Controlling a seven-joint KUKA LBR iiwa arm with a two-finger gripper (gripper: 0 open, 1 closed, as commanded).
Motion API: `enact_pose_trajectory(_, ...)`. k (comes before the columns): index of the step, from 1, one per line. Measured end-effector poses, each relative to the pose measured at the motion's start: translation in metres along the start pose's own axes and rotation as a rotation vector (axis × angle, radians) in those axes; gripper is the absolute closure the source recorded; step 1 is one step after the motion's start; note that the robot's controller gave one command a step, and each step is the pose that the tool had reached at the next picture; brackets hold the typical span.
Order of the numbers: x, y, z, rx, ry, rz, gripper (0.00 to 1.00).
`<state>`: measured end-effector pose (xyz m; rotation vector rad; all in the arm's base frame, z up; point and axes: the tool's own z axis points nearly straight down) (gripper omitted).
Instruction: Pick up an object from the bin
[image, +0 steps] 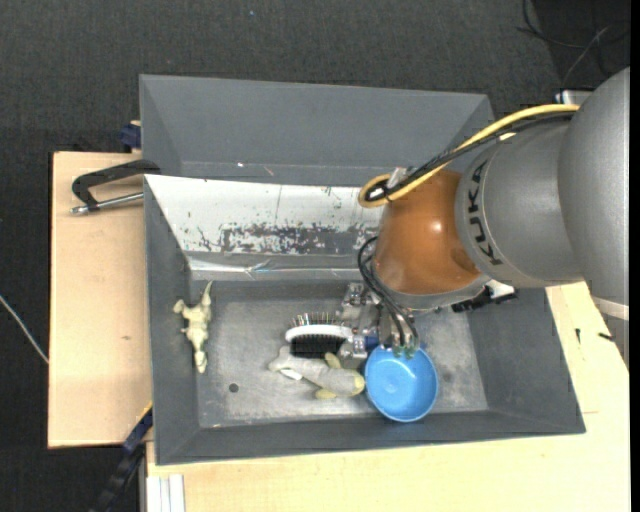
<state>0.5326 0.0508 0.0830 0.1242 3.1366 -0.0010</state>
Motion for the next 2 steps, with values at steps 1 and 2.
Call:
enact_pose_trajectory(1,0.009,0.0,-0.103,-0.003,-0.01,-0.057,1.0)
enact_pose_trajectory(2,0.004,0.015,-0.145,-0.003,-0.007,-0.094,1.0)
